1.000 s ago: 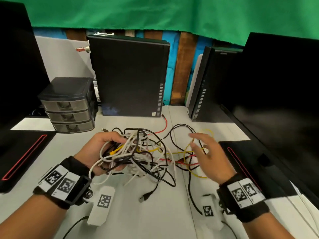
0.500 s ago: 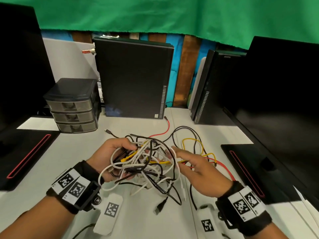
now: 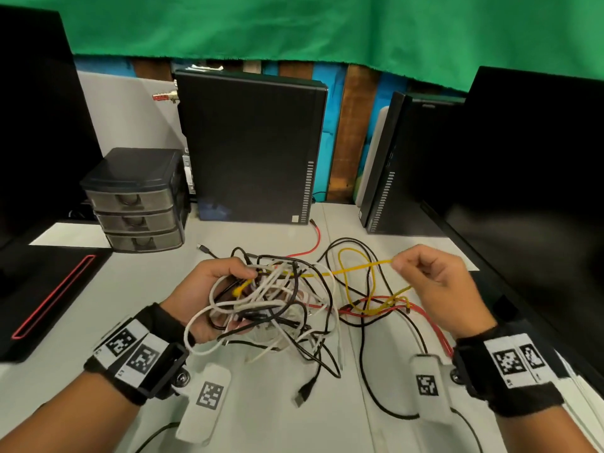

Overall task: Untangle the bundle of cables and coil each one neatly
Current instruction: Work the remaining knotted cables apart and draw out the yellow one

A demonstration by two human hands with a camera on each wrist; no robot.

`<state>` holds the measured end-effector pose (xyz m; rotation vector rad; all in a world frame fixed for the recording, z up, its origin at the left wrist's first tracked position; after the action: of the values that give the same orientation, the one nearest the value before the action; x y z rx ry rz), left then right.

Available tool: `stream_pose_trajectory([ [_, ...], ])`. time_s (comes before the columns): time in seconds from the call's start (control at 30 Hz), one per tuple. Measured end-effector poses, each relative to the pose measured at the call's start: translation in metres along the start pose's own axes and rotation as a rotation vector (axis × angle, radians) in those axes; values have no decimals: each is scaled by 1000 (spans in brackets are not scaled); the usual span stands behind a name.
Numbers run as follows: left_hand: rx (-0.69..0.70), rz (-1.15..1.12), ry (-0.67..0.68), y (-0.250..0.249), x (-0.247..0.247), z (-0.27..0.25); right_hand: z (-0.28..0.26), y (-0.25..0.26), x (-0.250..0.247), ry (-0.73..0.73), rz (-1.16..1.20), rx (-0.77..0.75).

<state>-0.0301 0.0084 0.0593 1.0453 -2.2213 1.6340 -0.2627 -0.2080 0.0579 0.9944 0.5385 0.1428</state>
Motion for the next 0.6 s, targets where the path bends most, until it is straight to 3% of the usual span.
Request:
stream_pose_trajectory([
  [0.1,26,-31,-84,-5,2,-1,9,-11,-17,-194,-7,30],
  [0.23,36,-7,-127,-2,3,1,8,-11,-15,-326,-78,9],
  [0.6,120,-44,-32,-11,-20,0,9,-22,-11,-580,-128,62],
])
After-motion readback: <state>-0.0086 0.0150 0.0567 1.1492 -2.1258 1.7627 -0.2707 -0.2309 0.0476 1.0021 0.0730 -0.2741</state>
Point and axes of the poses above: each hand's wrist, its own z-axis towards the middle knuckle, its own x-axis out of the palm, y = z × x, the point moved 1 cm from there along z, towards the middle knuckle, and after that the axes turned 9 degrees about -y, right-handed, at the moved point
